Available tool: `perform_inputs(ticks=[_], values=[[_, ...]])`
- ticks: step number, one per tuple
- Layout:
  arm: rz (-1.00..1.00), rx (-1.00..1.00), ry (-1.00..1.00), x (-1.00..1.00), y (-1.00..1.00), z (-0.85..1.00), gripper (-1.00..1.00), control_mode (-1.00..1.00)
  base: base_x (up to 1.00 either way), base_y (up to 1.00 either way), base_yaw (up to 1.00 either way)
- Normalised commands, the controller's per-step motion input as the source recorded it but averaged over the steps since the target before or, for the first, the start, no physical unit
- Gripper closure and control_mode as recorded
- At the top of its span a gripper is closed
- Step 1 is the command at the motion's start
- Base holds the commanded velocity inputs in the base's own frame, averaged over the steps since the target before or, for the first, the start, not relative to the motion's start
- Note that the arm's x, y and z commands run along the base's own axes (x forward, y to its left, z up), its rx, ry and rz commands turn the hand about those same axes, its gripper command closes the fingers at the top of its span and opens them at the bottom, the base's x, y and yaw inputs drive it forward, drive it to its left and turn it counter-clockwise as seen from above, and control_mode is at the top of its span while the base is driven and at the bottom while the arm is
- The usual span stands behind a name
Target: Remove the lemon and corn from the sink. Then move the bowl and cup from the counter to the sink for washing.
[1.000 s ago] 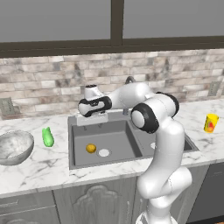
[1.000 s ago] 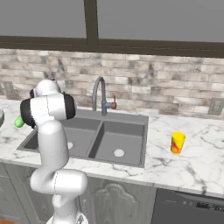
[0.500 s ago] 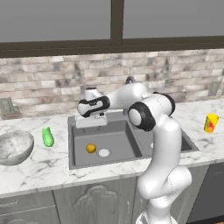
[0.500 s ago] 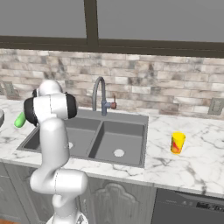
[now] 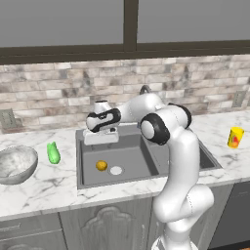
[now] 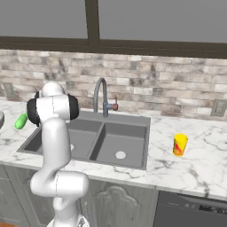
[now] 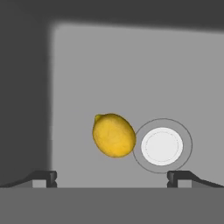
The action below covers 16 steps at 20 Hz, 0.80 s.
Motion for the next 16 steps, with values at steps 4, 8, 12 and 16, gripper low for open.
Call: perform_inputs(ticks=[4, 8, 12, 16], values=[[0.0, 0.0, 0.01, 0.09, 0.01, -0.17, -1.0, -1.0, 0.0, 0.0, 0.0], [0.0, 0.0, 0.04, 0.02, 0.0, -0.15, -1.0, -1.0, 0.0, 0.0, 0.0], [0.0, 0.0, 0.05, 0.0, 0.0, -0.13, -1.0, -1.0, 0.0, 0.0, 0.0], [0.0, 0.0, 0.03, 0.0, 0.0, -0.17, -1.0, -1.0, 0.0, 0.0, 0.0]])
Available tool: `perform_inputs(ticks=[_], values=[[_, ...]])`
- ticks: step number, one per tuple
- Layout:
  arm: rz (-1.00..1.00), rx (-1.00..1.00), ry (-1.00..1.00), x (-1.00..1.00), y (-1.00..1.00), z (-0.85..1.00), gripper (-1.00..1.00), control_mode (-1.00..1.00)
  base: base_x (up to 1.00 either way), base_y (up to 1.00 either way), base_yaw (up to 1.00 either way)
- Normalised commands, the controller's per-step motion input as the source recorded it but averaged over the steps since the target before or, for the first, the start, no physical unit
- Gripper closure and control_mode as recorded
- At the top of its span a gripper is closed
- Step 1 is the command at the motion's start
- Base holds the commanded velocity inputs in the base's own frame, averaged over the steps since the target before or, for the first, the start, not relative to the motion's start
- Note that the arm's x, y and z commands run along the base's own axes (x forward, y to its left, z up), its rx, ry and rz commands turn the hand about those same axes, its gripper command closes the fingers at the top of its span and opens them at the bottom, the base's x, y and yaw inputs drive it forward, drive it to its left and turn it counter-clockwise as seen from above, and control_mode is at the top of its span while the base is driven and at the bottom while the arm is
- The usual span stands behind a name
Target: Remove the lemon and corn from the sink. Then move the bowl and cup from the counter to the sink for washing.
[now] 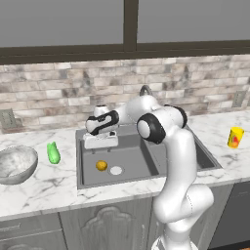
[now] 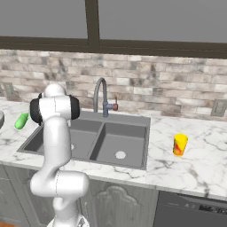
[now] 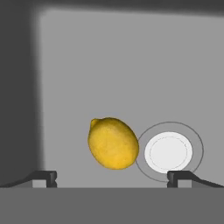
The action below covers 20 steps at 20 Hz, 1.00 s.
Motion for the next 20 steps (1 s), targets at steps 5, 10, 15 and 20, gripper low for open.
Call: perform_inputs(ticks=[5, 10, 15, 20], values=[[0.0, 0.0, 0.0, 0.0, 0.0, -0.16, -1.0, -1.0, 0.0, 0.0, 0.0], [0.0, 0.0, 0.03, -0.02, 0.0, -0.14, -1.0, -1.0, 0.0, 0.0, 0.0], [0.0, 0.01, 0.03, -0.05, 0.0, -0.11, -1.0, -1.0, 0.0, 0.0, 0.0], [0.0, 0.01, 0.04, -0.05, 0.0, -0.09, -1.0, -1.0, 0.0, 0.0, 0.0]])
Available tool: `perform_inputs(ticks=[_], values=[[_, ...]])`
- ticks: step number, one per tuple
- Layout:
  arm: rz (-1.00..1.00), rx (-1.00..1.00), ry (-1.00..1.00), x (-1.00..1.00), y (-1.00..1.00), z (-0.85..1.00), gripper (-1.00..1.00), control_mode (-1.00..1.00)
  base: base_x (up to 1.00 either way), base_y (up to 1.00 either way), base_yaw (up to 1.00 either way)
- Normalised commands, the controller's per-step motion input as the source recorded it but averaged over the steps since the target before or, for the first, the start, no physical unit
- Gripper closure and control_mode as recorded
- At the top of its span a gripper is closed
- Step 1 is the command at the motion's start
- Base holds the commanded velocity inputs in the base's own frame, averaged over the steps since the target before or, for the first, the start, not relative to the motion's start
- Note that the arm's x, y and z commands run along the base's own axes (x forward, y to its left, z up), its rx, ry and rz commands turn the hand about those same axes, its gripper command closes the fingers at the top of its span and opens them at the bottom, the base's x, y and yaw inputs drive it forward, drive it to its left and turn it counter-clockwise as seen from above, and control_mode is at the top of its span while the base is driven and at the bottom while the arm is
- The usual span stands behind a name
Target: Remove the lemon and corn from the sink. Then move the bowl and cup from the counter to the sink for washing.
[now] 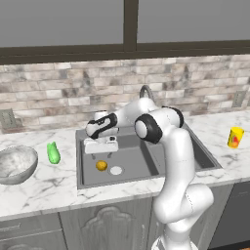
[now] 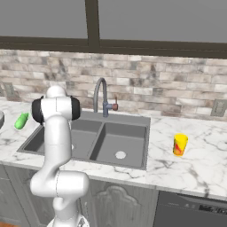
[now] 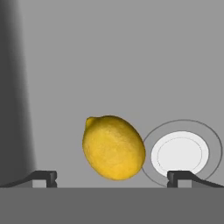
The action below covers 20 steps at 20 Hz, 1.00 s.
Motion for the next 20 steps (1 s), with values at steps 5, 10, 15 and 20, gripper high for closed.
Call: perform_inputs(ticks=[5, 10, 15, 20], values=[[0.0, 0.01, 0.01, -0.05, 0.0, -0.08, -1.0, -1.0, 0.0, 0.0, 0.0], [0.0, 0.03, 0.0, -0.06, 0.0, -0.06, -1.0, -1.0, 0.0, 0.0, 0.0], [0.0, 0.02, 0.0, -0.09, 0.0, -0.07, -1.0, -1.0, 0.0, 0.0, 0.0], [0.0, 0.01, 0.0, -0.05, 0.0, -0.1, -1.0, -1.0, 0.0, 0.0, 0.0]])
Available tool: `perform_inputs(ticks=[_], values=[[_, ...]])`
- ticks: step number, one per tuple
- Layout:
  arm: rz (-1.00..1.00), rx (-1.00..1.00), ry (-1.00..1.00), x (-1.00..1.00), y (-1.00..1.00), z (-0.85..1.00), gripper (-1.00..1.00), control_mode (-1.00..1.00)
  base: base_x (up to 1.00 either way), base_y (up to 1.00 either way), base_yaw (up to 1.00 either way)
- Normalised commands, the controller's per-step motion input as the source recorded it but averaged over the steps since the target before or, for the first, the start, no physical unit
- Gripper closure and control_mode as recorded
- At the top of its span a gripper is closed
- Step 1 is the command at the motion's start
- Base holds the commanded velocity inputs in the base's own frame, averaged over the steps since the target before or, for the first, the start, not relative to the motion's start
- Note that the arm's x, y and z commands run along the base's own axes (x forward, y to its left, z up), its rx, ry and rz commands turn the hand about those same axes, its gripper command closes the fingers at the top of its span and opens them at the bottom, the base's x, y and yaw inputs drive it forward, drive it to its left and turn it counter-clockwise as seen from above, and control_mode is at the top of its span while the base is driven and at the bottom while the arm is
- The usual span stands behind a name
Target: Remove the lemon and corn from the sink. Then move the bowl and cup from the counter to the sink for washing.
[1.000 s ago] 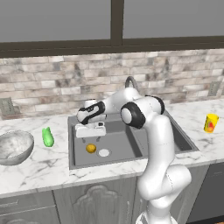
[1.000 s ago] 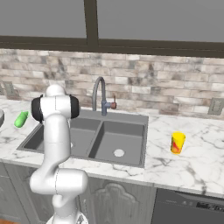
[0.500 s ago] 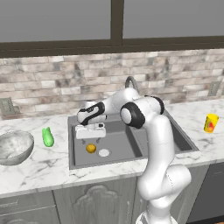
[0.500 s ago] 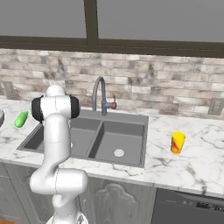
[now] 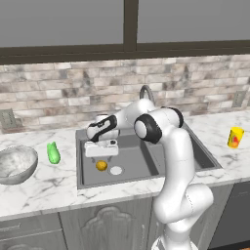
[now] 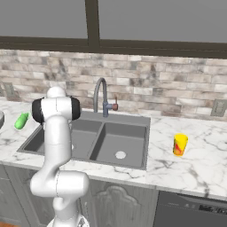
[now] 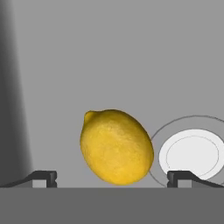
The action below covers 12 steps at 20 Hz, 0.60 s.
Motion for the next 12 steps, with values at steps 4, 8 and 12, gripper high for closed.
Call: perform_inputs(ticks=[4, 8, 12], values=[[0.0, 0.0, 0.0, -0.02, 0.0, -0.1, -1.0, -1.0, 0.0, 0.0, 0.0], [0.0, 0.0, 0.0, 0.0, 0.0, -0.09, -1.0, -1.0, 0.0, 0.0, 0.0], [0.0, 0.0, 0.0, 0.0, 0.0, -0.1, -1.0, -1.0, 0.0, 0.0, 0.0]])
